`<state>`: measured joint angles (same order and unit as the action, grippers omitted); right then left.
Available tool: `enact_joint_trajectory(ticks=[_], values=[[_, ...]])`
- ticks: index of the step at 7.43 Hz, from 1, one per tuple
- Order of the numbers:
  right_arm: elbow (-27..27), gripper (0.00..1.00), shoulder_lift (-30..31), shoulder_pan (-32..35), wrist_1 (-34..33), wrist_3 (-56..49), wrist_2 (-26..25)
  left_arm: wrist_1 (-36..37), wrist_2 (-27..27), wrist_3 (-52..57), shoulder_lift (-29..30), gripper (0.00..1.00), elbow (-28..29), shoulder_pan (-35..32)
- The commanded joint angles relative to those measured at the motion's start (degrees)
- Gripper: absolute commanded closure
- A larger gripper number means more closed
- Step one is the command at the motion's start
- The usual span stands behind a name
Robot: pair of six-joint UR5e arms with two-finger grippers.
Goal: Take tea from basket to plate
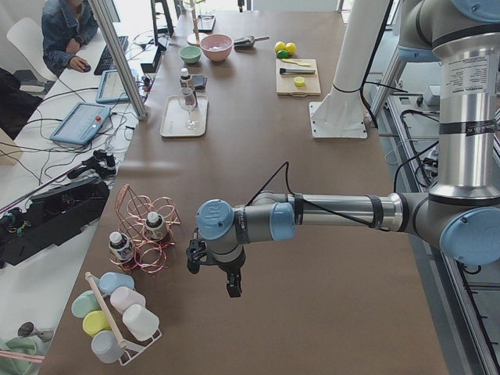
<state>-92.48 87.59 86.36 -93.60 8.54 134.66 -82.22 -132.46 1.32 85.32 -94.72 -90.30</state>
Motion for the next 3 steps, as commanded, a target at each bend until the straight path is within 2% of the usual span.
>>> enact_joint_trajectory(ticks=[1, 3], values=[[0.1, 0.00, 0.0, -0.4, 0.0, 1.2, 0.0, 0.0, 0.0, 0.0, -0.1, 0.02, -0.1, -0.1], [0.5, 0.00, -0.1, -0.8, -0.1, 1.5, -0.3, 0.0, 0.0, 0.0, -0.1, 0.02, -0.2, -0.4]])
